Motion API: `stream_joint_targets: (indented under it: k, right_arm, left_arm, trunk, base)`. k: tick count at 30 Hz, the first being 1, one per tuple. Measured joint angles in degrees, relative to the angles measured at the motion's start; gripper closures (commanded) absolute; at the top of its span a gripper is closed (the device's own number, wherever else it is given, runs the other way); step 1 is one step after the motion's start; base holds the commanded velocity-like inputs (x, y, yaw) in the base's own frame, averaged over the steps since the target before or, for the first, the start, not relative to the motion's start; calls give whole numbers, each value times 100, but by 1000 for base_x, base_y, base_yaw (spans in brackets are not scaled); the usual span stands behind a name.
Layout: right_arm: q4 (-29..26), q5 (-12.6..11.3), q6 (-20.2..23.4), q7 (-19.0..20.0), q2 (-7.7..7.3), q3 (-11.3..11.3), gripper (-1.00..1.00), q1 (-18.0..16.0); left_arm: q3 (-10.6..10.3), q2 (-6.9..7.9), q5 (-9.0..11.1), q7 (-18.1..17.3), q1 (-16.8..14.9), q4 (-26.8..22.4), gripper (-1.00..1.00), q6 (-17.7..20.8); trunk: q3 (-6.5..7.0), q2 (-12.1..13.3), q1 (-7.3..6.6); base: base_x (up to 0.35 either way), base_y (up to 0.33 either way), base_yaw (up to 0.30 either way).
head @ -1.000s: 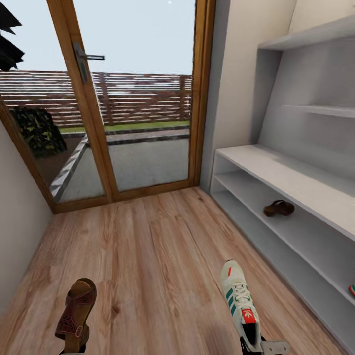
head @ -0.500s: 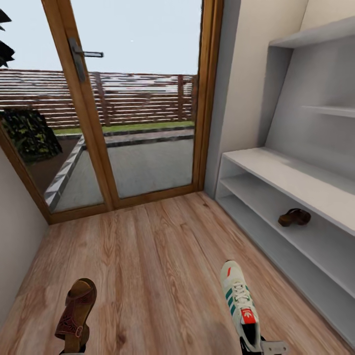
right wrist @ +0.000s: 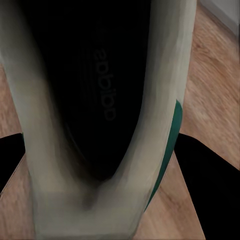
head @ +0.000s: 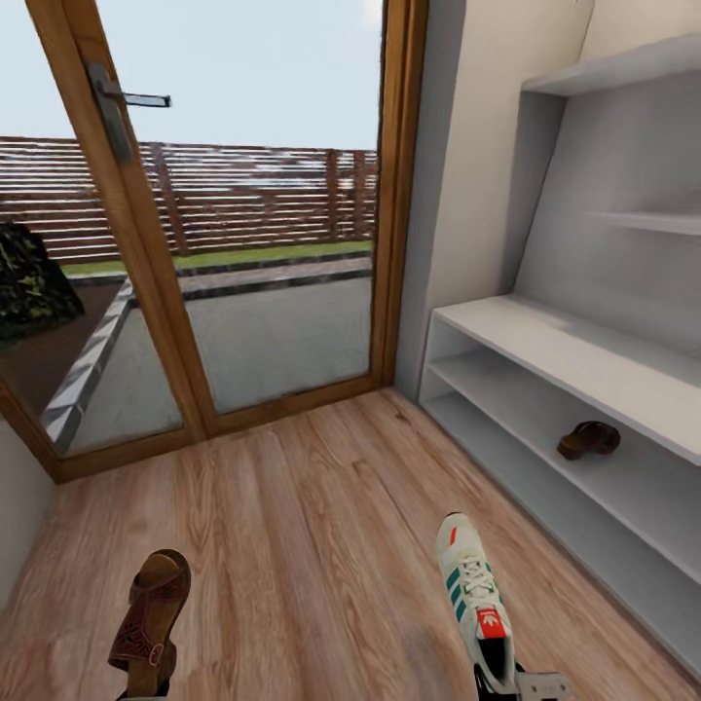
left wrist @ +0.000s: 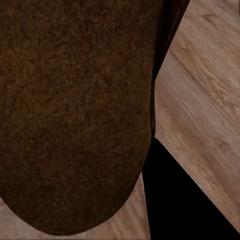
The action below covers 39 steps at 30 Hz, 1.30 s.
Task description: Pick up the two gym shoes and the two sandals from the corridor floor and place them onto the hallstand (shoe rack) in the corridor, making sure they are on the rack and not on the floor. Arrange them so the two gym shoes are next to each other and the two sandals are next to each other.
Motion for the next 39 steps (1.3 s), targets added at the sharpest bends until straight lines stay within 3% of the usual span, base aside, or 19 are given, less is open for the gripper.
stream_joint_targets:
  k: [28, 39]
  right_arm:
    - [18, 0, 2, -2, 0, -10, 100, 0]
    - [16, 1, 3, -1, 0, -10, 100, 0]
  left_arm:
    - [2, 0, 0, -4, 0, 0, 100, -9]
    - [0, 0, 0, -4, -1, 2, 100, -9]
  trunk:
    - [87, 0, 0]
    - [121, 0, 3]
  base:
    - [284, 232, -286]
    - [167, 170, -287]
